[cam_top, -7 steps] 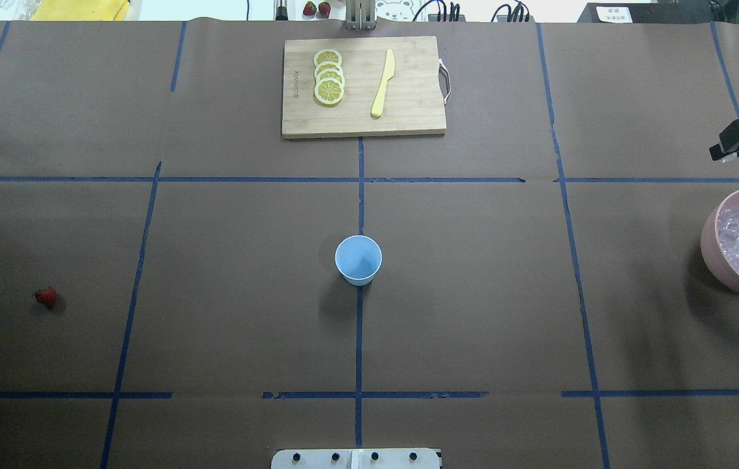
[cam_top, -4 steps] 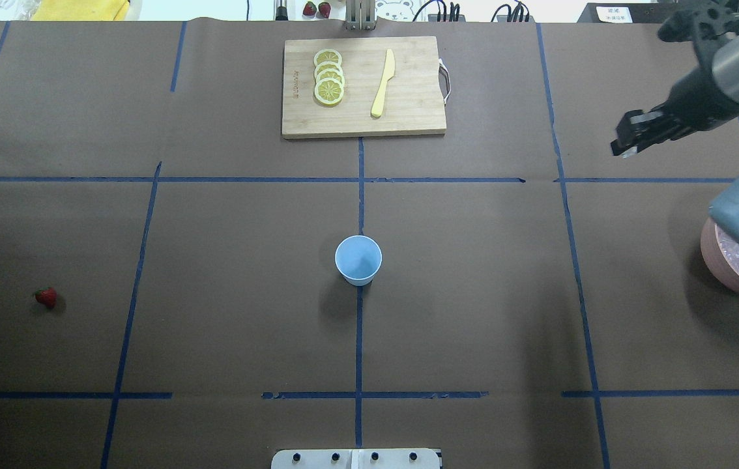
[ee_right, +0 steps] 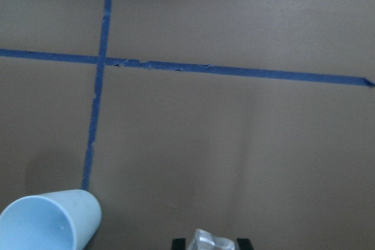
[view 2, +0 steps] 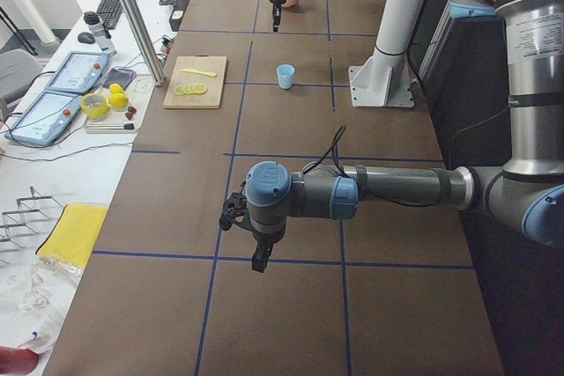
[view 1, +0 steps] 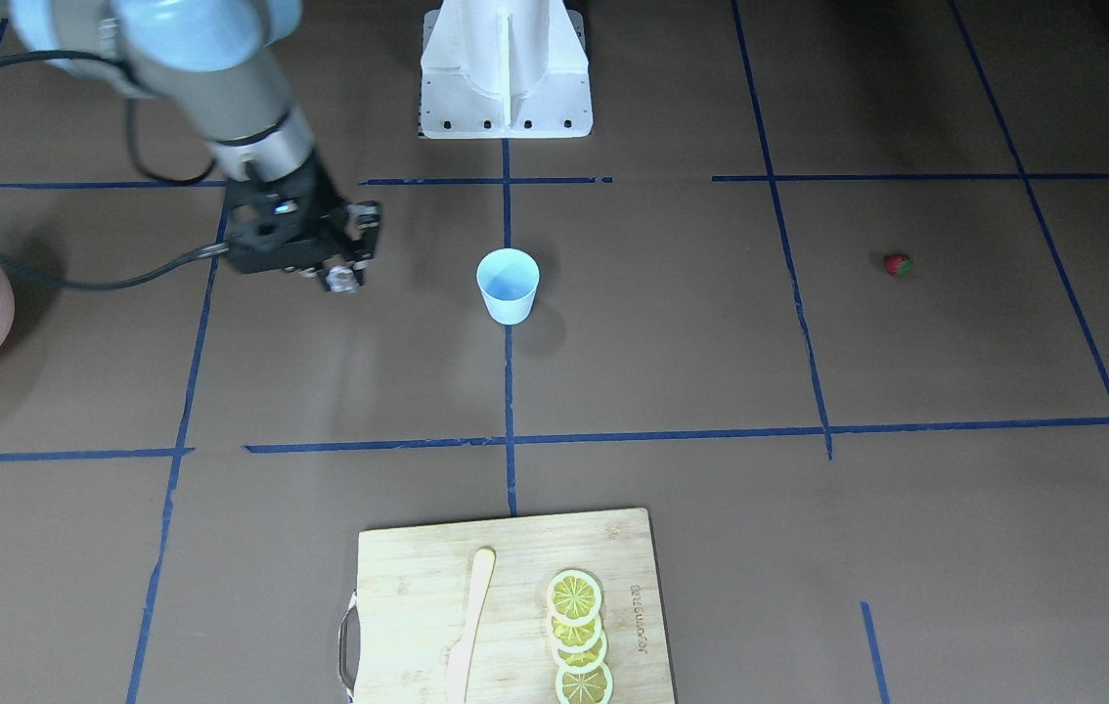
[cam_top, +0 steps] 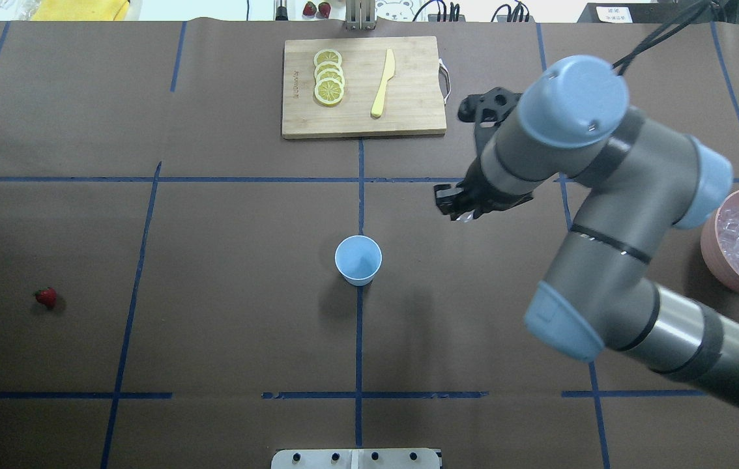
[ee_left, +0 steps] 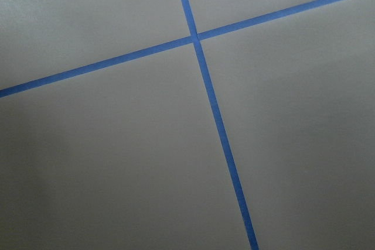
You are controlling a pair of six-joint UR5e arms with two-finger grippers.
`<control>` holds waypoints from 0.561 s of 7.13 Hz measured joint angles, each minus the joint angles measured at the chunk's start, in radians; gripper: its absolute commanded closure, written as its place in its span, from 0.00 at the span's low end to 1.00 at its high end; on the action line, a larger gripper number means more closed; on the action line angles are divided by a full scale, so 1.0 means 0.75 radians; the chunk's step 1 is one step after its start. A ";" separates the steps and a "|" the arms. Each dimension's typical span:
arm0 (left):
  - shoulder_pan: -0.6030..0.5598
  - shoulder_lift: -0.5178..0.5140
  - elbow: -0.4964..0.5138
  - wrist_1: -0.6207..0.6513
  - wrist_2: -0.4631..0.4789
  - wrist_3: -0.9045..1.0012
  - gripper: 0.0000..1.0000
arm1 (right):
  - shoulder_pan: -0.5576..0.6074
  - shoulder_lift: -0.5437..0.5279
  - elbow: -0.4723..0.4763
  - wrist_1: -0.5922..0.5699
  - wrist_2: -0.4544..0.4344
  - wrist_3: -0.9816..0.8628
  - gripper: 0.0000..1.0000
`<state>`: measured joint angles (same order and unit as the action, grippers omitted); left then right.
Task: Put ice and strawberries in cup
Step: 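Carry the ice cube with the right gripper over the light-blue cup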
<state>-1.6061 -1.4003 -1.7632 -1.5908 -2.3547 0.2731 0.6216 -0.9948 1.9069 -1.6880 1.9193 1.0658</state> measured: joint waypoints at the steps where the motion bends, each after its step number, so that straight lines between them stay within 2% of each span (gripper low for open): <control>1: 0.000 0.000 0.001 0.000 0.000 0.000 0.00 | -0.099 0.097 -0.037 -0.068 -0.100 0.097 1.00; 3: 0.000 0.000 0.001 0.000 0.000 0.000 0.00 | -0.211 0.254 -0.166 -0.105 -0.195 0.237 1.00; 4: 0.000 0.000 0.001 0.001 0.000 0.000 0.00 | -0.234 0.287 -0.202 -0.108 -0.219 0.266 1.00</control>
<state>-1.6061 -1.4005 -1.7626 -1.5902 -2.3546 0.2730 0.4460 -0.7798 1.7552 -1.7690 1.7547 1.2653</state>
